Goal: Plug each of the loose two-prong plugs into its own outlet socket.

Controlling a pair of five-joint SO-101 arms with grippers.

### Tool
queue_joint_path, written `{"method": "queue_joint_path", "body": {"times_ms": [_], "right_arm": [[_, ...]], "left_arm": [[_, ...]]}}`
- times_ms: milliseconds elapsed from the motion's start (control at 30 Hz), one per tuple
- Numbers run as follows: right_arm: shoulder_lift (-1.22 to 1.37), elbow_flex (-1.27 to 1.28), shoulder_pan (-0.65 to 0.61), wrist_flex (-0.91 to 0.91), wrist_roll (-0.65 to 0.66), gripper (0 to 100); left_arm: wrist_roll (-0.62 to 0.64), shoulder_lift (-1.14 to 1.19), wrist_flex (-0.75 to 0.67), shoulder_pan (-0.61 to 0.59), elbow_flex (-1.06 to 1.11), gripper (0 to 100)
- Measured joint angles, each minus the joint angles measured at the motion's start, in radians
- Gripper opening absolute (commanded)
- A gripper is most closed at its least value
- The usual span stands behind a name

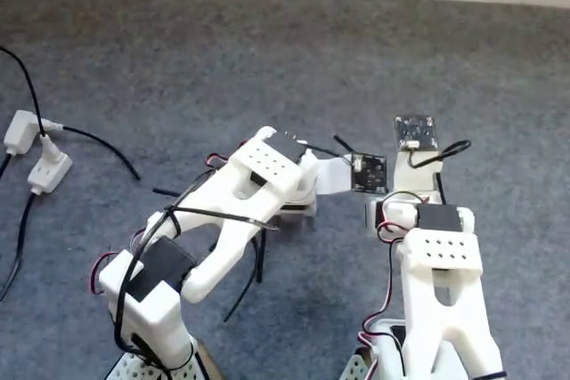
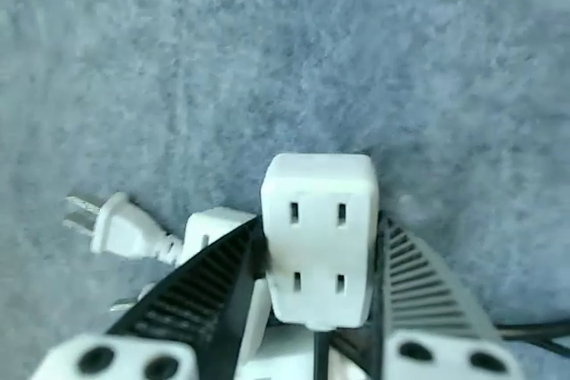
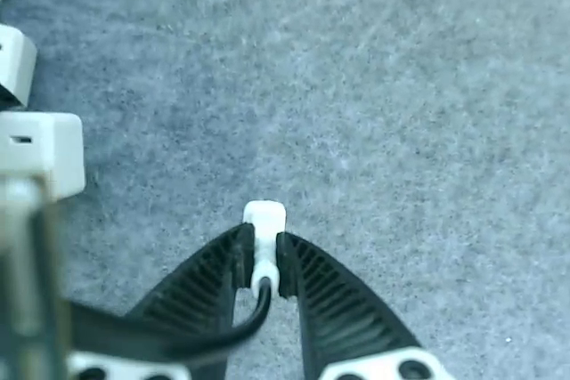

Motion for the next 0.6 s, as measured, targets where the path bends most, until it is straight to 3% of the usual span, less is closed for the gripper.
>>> {"method": "queue_joint_path", "body": {"times_ms": [333,600], "right_arm": [[0.000,0.000,0.002,0.000,0.000,0.4],[0.000,0.000,-0.003,0.000,0.000,0.4]], "left_arm": [[0.034,-0.023,0.196,-0.081,-0.121,29],[0.072,-0.118,0.284,-0.384,-0.207,24]]}}
